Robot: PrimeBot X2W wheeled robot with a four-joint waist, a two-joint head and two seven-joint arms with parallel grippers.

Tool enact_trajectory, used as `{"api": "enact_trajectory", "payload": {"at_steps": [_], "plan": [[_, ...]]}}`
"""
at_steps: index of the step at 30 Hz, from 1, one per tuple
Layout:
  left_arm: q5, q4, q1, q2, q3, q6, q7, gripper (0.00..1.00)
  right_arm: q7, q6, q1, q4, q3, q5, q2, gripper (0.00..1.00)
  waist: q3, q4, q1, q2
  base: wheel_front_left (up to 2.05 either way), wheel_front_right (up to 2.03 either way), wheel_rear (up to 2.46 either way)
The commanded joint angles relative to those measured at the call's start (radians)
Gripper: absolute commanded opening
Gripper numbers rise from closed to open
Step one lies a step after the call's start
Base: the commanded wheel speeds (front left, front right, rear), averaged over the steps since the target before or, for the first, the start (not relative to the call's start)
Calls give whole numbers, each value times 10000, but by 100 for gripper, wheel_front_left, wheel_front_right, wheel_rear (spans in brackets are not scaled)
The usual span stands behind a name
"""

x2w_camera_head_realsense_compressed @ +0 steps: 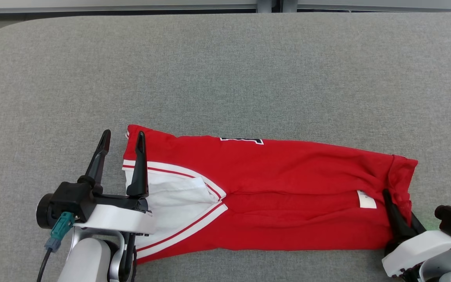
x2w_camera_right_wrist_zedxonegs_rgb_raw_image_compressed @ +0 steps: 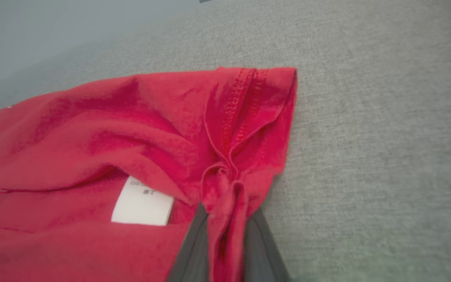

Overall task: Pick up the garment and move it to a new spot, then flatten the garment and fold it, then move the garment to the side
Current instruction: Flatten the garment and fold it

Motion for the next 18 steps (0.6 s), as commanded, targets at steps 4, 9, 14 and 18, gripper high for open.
{"api": "enact_trajectory", "payload": {"at_steps": [4, 9, 14, 18], "plan": [[184, -43, -138, -29, 130, -76, -42, 100, 65, -33, 311, 630, 182, 163, 34, 0, -32, -28, 0, -1, 0, 0, 0], [266, -68, -44, -70, 256, -106, -42, 100, -519, -73, -17, 434, -395, 292, -568, 0, -72, -111, 0, -1, 0, 0, 0], [314, -2, 72, -95, 322, -144, -42, 100, -624, -44, -153, 259, -812, 470, -1234, 0, -189, -145, 0, -1, 0, 0, 0], [303, 52, 134, -127, 317, -167, -42, 100, -695, -27, -108, 159, -1110, 471, -1698, 0, -382, -140, 0, -1, 0, 0, 0]]}}
